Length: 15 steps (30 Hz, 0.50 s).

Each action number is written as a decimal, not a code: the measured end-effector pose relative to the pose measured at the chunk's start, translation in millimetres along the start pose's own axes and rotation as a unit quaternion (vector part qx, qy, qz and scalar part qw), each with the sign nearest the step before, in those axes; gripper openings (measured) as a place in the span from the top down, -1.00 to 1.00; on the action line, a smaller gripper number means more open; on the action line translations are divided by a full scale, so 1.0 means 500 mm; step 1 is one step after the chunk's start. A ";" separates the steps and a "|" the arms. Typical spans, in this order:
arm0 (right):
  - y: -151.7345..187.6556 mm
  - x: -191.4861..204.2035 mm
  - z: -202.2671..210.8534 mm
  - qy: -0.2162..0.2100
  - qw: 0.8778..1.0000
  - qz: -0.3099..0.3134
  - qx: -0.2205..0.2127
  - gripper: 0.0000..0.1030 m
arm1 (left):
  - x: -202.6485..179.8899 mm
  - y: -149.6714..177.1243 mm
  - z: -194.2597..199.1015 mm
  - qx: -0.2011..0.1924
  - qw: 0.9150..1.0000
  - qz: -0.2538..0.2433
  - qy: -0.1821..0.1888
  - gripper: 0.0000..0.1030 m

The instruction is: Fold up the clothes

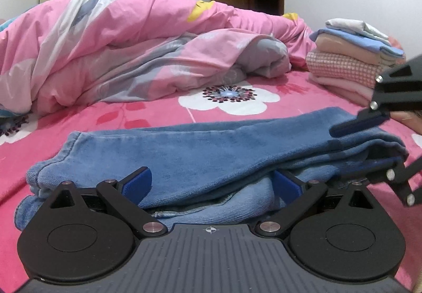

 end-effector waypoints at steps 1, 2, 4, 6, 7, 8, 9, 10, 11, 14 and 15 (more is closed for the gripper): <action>0.001 -0.006 -0.005 -0.002 1.000 -0.001 0.002 0.32 | 0.002 0.000 0.001 0.000 1.000 0.001 0.000 -0.92; 0.001 -0.011 -0.009 -0.009 1.000 -0.005 0.002 0.33 | 0.008 0.003 0.003 -0.001 1.000 0.003 0.001 -0.92; -0.001 -0.019 -0.019 -0.019 1.000 -0.014 0.003 0.36 | 0.012 0.002 0.007 -0.006 1.000 0.002 0.002 -0.92; 0.001 -0.018 -0.030 -0.025 1.000 -0.011 0.009 0.43 | 0.015 -0.001 0.012 -0.013 1.000 0.002 0.004 -0.92; 0.006 -0.014 -0.040 -0.031 0.999 -0.007 0.017 0.44 | 0.017 -0.004 0.016 -0.019 1.000 0.004 0.007 -0.92; 0.011 -0.010 -0.048 -0.033 0.999 -0.002 0.024 0.49 | 0.017 -0.008 0.020 -0.025 1.000 0.007 0.010 -0.92; 0.019 -0.003 -0.056 -0.033 0.999 0.006 0.031 0.54 | 0.017 -0.011 0.024 -0.030 0.999 0.009 0.011 -0.92; 0.023 0.001 -0.060 -0.031 0.999 0.012 0.032 0.56 | 0.019 -0.013 0.028 -0.035 0.999 0.010 0.012 -0.92; 0.024 0.004 -0.061 -0.024 0.999 0.015 0.031 0.63 | 0.022 -0.015 0.033 -0.041 0.999 0.012 0.014 -0.92; 0.021 0.010 -0.054 0.009 0.999 0.041 0.028 0.77 | 0.025 -0.015 0.041 -0.043 0.999 0.010 0.024 -0.93; 0.021 0.011 -0.052 0.015 0.998 0.048 0.027 0.78 | 0.026 -0.013 0.041 -0.042 0.999 0.007 0.023 -0.93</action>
Point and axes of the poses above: each gripper's, at about its wrist camera, not at the fingertips, and z roughly against the way its jaws point, x to its left, y to its underside, the point moved 8 cm from there along -z, roughly the way its jaws point, and after that the axes turned 5 degrees about -x, right-handed, at the moved point
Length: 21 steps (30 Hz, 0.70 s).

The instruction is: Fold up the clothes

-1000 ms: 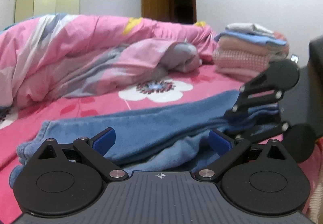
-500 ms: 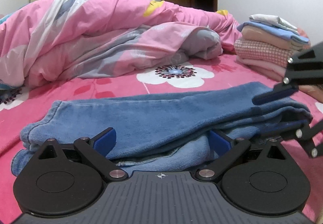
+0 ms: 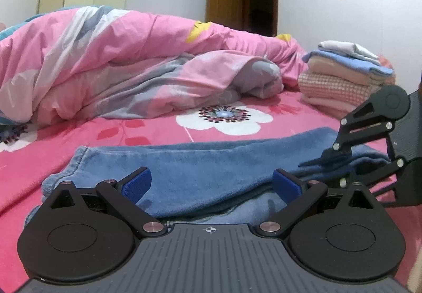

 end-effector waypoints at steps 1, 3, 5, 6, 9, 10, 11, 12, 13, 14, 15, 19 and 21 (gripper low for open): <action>-0.001 0.001 0.004 0.001 1.000 0.001 0.000 0.78 | 0.001 0.002 0.000 0.001 1.000 -0.003 -0.002 -0.93; -0.006 -0.005 0.013 0.004 1.000 -0.006 -0.010 0.74 | 0.004 0.006 -0.002 0.006 1.000 -0.006 -0.008 -0.93; -0.016 -0.013 0.028 -0.014 0.999 -0.029 -0.031 0.63 | 0.009 0.006 0.000 0.005 1.000 -0.003 -0.010 -0.93; -0.022 -0.015 0.035 -0.022 0.998 -0.042 -0.042 0.44 | 0.012 0.005 0.000 0.004 1.000 -0.001 -0.010 -0.93; -0.028 -0.011 0.025 -0.030 0.998 -0.039 -0.046 0.35 | 0.016 0.005 0.003 0.002 1.000 0.000 -0.010 -0.93; -0.028 -0.006 0.017 -0.032 0.998 -0.033 -0.043 0.35 | 0.017 0.005 0.004 0.002 1.000 -0.001 -0.010 -0.93; -0.024 -0.004 0.007 -0.030 0.998 -0.030 -0.039 0.35 | 0.019 0.006 0.006 0.001 1.000 -0.002 -0.010 -0.93; -0.021 -0.002 -0.003 -0.029 0.999 -0.027 -0.034 0.38 | 0.021 0.006 0.007 0.001 1.000 -0.002 -0.011 -0.93; -0.018 -0.004 -0.010 -0.025 0.999 -0.027 -0.034 0.42 | 0.024 0.007 0.008 0.002 1.000 -0.002 -0.012 -0.93; -0.018 -0.007 -0.012 -0.024 0.999 -0.031 -0.036 0.47 | 0.026 0.009 0.010 0.003 1.000 -0.003 -0.013 -0.93; -0.018 -0.009 -0.011 -0.023 0.998 -0.036 -0.037 0.64 | 0.028 0.010 0.012 0.003 1.000 -0.002 -0.013 -0.93; -0.022 0.005 0.001 0.044 0.997 0.026 -0.056 0.83 | 0.038 0.012 0.016 0.003 1.000 -0.001 -0.016 -0.93; -0.018 0.032 -0.004 0.091 0.990 0.088 -0.056 0.82 | 0.041 0.014 0.014 0.006 1.000 0.001 -0.019 -0.93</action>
Point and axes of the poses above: each gripper's, at about its wrist camera, not at the fingertips, and z roughly against the way its jaws point, x to its left, y to its underside, the point moved 8 cm from there along -z, roughly the way its jaws point, and after that the axes turned 5 degrees about -x, right-handed, at the moved point
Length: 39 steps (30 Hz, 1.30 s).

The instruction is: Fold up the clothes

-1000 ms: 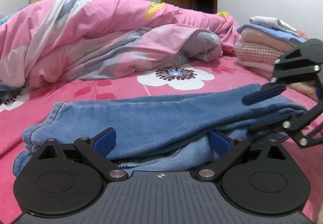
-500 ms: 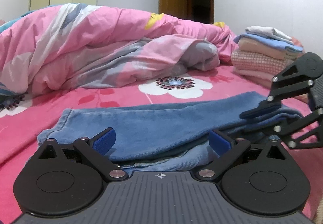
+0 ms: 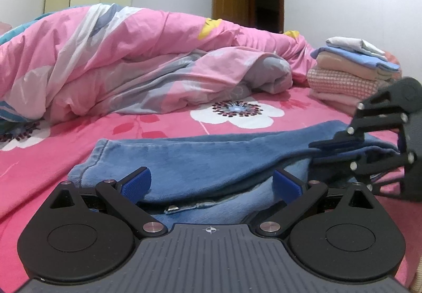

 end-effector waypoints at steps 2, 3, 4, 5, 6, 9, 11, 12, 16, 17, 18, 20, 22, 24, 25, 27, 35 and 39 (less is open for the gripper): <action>0.008 0.044 -0.012 0.022 0.997 0.077 0.014 0.79 | -0.001 0.000 0.000 0.001 1.000 -0.002 -0.001 -0.93; 0.010 0.060 -0.015 0.027 0.994 0.104 0.019 0.76 | -0.001 0.000 0.000 0.002 1.000 -0.003 -0.001 -0.93; 0.006 0.054 -0.011 0.020 0.996 0.089 0.020 0.74 | -0.001 0.000 0.001 0.001 1.000 -0.005 -0.002 -0.94; 0.002 0.048 -0.007 0.012 0.997 0.074 0.022 0.65 | 0.000 -0.001 0.002 0.000 1.000 -0.007 -0.004 -0.94; -0.003 0.043 -0.003 0.004 0.998 0.059 0.023 0.50 | 0.002 -0.001 0.004 -0.001 1.000 -0.008 -0.005 -0.94; -0.024 0.012 0.018 -0.043 0.999 -0.010 0.006 0.26 | 0.015 -0.005 0.013 -0.008 1.000 -0.001 -0.009 -0.94; -0.037 -0.007 0.018 -0.056 0.998 -0.041 -0.008 0.19 | 0.023 -0.006 0.017 -0.009 1.000 0.006 -0.012 -0.94; -0.040 -0.011 0.012 -0.060 0.997 -0.046 -0.010 0.19 | 0.026 -0.005 0.018 -0.009 1.000 0.007 -0.013 -0.94; -0.036 -0.002 -0.036 -0.091 0.995 -0.049 0.001 0.19 | 0.035 -0.002 0.025 -0.008 1.000 0.007 -0.018 -0.94; -0.034 -0.001 -0.043 -0.093 0.994 -0.050 0.004 0.19 | 0.038 -0.001 0.028 -0.009 1.000 0.007 -0.019 -0.94; -0.032 0.000 -0.050 -0.095 0.994 -0.051 0.008 0.20 | 0.041 0.000 0.031 -0.010 1.000 0.007 -0.020 -0.94; -0.030 -0.008 -0.059 -0.101 0.992 -0.073 0.014 0.20 | 0.048 0.001 0.035 -0.011 1.000 0.010 -0.024 -0.94; -0.029 -0.019 -0.067 -0.107 0.989 -0.099 0.019 0.25 | 0.056 0.001 0.039 -0.013 0.999 0.013 -0.027 -0.94; -0.027 -0.028 -0.069 -0.114 0.986 -0.122 0.024 0.37 | 0.059 0.001 0.041 -0.013 0.999 0.015 -0.027 -0.94; -0.029 -0.031 -0.070 -0.104 0.986 -0.126 0.022 0.53 | 0.060 0.001 0.041 -0.014 0.999 0.014 -0.028 -0.94; -0.036 -0.033 -0.073 -0.069 0.989 -0.126 0.016 0.75 | 0.059 0.000 0.042 -0.015 0.999 0.011 -0.031 -0.94; -0.036 0.071 -0.095 0.078 0.996 0.034 0.030 0.67 | 0.062 -0.006 0.041 -0.022 0.999 0.021 -0.038 -0.94; -0.041 0.030 -0.058 0.059 0.996 -0.046 0.040 0.34 | 0.054 -0.014 0.036 -0.028 0.998 0.028 -0.041 -0.95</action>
Point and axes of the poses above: each gripper's, at about its wrist camera, not at the fingertips, and z roughly against the way its jaws point, x to its left, y to its underside, the point moved 8 cm from there along -z, roughly the way its jaws point, and after that the axes turned 5 degrees about -x, right-handed, at the moved point
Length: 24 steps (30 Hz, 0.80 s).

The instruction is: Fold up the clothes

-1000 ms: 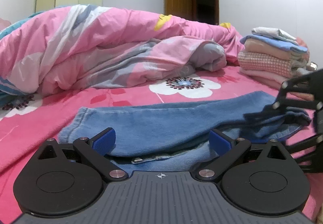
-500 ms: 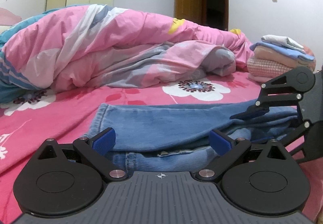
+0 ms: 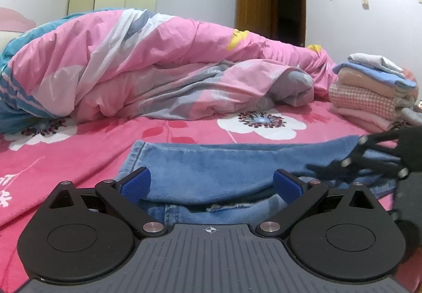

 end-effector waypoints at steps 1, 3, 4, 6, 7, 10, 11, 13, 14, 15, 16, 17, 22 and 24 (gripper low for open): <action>0.005 -0.016 0.018 0.001 1.000 -0.024 0.004 0.34 | -0.004 -0.001 -0.002 -0.001 1.000 0.000 0.001 -0.95; 0.016 -0.037 0.047 0.004 0.999 -0.049 0.010 0.31 | -0.014 -0.003 -0.005 -0.002 1.000 -0.003 0.003 -0.97; 0.023 -0.041 0.059 0.007 0.999 -0.050 0.013 0.30 | -0.018 -0.004 -0.006 -0.003 1.000 -0.004 0.004 -0.97; 0.036 -0.050 0.081 0.013 0.998 -0.053 0.018 0.30 | -0.031 -0.002 -0.011 0.000 1.000 -0.014 0.006 -0.97; 0.042 -0.055 0.092 0.016 0.998 -0.055 0.020 0.30 | -0.037 0.000 -0.013 0.001 1.000 -0.020 0.005 -0.97; 0.049 -0.077 0.096 0.022 0.995 -0.093 0.026 0.30 | -0.052 0.002 -0.019 0.002 0.999 -0.032 0.007 -0.98; 0.052 -0.077 0.095 0.013 0.994 -0.105 0.029 0.30 | -0.057 0.004 -0.021 0.003 0.999 -0.035 0.009 -0.98; 0.054 -0.067 0.086 -0.001 0.995 -0.099 0.028 0.30 | -0.065 0.008 -0.026 0.008 0.999 -0.042 0.012 -0.99; 0.054 -0.059 0.076 -0.005 0.996 -0.087 0.028 0.30 | -0.069 0.010 -0.028 0.011 0.999 -0.045 0.013 -0.99; 0.057 -0.048 0.077 -0.013 0.996 -0.080 0.029 0.30 | -0.072 0.012 -0.031 0.013 0.999 -0.048 0.014 -0.99; 0.061 -0.045 0.068 -0.019 0.996 -0.081 0.031 0.30 | -0.076 0.015 -0.033 0.015 0.998 -0.052 0.016 -0.99; 0.065 -0.043 0.059 -0.025 0.996 -0.082 0.033 0.30 | -0.079 0.018 -0.035 0.018 0.998 -0.056 0.017 -0.99; 0.081 -0.074 0.031 -0.062 0.987 -0.139 0.046 0.43 | -0.094 0.031 -0.047 0.032 0.996 -0.076 0.022 -0.99; 0.087 -0.079 0.022 -0.076 0.983 -0.158 0.055 0.67 | -0.104 0.036 -0.051 0.038 0.995 -0.088 0.027 -0.99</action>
Point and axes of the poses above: each gripper's, at about its wrist camera, not at the fingertips, and z roughly against the way its jaws point, x to its left, y to its underside, the point moved 8 cm from there along -z, roughly the way its jaws point, and after that the axes turned 5 degrees about -x, right-handed, at the moved point
